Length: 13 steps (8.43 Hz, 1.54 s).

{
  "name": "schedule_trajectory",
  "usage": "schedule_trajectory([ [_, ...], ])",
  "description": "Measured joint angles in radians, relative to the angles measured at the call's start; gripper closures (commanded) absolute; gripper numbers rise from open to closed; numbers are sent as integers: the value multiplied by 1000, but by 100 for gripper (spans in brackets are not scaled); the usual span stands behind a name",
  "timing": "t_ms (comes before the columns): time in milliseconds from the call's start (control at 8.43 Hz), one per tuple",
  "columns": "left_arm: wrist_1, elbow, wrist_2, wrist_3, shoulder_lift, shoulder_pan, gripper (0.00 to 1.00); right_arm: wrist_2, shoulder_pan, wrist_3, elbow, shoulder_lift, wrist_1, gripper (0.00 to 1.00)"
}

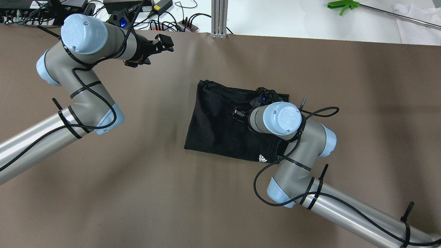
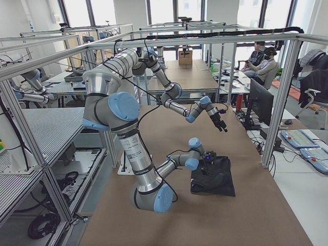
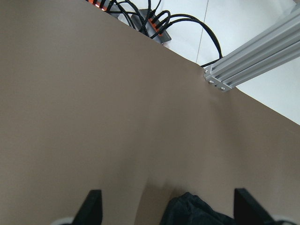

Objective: Fold clothes

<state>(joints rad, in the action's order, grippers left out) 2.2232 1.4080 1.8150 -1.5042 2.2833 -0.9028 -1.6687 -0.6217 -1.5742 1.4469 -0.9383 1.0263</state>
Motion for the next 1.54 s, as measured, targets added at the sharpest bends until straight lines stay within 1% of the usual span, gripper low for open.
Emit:
schedule_trajectory([
  [712, 1, 9, 16, 2, -3, -6, 0, 76, -1, 27, -57, 2, -7, 6],
  [949, 1, 10, 15, 2, -3, -4, 0, 90, -18, 38, -87, 1, -9, 6],
  [1304, 2, 12, 13, 1, -1, -1, 0, 81, -92, 108, -139, -3, -9, 6],
  [1542, 2, 17, 10, 1, -2, 0, 0, 29, -172, 193, -161, -17, -8, 6],
])
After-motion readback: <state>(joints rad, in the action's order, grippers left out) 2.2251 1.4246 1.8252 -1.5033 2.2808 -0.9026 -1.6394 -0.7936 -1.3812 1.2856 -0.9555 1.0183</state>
